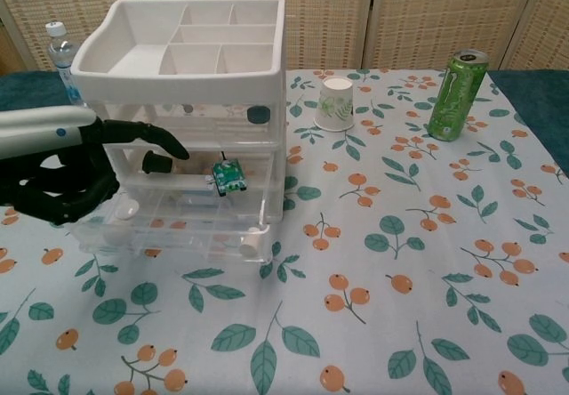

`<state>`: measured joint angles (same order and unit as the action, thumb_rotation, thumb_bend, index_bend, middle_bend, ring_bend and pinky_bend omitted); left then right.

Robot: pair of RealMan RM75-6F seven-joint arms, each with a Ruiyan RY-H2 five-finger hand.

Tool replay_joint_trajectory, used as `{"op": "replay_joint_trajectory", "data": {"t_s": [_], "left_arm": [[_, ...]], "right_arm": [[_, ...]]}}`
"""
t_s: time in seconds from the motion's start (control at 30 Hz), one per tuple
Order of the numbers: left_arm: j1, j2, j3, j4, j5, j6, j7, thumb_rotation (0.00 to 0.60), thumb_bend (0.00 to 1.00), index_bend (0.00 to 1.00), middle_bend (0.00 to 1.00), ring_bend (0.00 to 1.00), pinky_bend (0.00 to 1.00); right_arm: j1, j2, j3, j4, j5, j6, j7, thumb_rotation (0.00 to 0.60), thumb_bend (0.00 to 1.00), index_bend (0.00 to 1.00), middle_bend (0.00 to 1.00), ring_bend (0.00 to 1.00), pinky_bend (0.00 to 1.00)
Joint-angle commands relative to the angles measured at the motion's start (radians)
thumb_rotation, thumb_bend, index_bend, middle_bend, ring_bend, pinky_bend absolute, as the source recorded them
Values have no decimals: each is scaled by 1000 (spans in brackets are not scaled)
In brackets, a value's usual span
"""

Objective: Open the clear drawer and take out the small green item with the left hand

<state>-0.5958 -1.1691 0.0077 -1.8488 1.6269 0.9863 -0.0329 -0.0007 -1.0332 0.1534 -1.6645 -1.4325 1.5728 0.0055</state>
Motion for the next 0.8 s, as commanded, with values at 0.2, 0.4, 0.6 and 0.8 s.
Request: {"op": "replay_joint_trajectory", "data": {"t_s": [0.2,0.4,0.6,0.8], "left_arm": [[-117,59,-12,40,43,-136,-45,489,906,97,919,948,1000],[-175,41,-17,72,21,-219,-25,240,921,70,933,962,1000],[-206,11,-32,99,-66,-281,45,106,922,38,934,968,1000],[-224,-6,-48,105,-152,-313,99,64,923,22,935,972,1000]], "right_arm": [[13,11,4,-11,2,-11,-3,600,339,0,0,25,55],[15,12,1,-15,1,-13,-3,600,339,0,0,26,55],[13,9,-4,-13,9,-16,2,600,339,0,0,25,56],[12,5,-6,-8,14,-14,5,600,339,0,0,26,57]]}}
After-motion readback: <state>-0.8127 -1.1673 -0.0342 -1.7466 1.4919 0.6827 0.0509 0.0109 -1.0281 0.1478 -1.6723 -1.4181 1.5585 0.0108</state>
